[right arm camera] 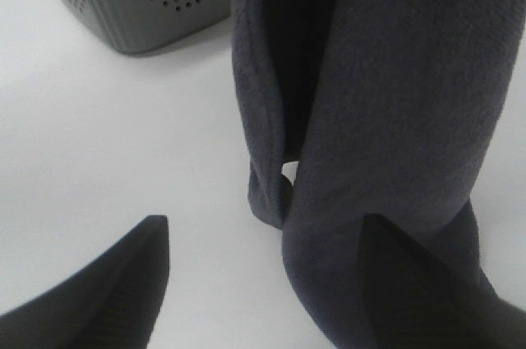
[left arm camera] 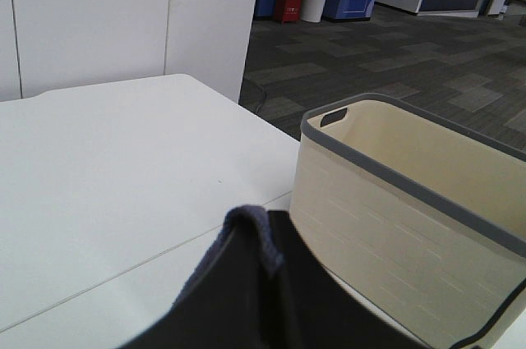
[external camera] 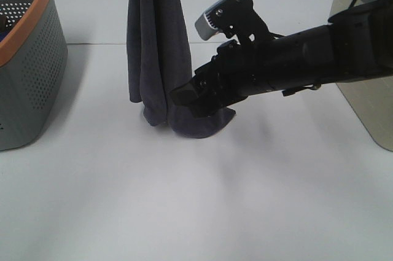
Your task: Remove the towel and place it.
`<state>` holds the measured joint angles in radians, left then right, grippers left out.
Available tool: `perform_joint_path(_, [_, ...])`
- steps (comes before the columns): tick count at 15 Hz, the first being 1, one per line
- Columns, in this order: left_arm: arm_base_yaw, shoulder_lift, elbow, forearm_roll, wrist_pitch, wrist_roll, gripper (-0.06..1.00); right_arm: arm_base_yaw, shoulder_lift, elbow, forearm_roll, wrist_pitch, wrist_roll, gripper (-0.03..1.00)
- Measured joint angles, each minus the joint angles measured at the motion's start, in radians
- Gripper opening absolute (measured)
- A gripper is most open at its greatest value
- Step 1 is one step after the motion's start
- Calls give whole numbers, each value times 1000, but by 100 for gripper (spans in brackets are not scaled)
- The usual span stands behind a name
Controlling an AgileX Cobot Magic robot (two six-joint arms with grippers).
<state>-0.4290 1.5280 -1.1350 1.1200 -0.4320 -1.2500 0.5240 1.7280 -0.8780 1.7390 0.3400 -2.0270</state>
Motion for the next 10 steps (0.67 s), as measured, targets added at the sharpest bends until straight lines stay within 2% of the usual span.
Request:
perform_joint_path(4, [0,0,0,0,0,0,0,25,129,-123,4,80,46,65])
perform_joint_path(10, [0,0,0,0,0,0,0,56,231,-202,4,34,51,65])
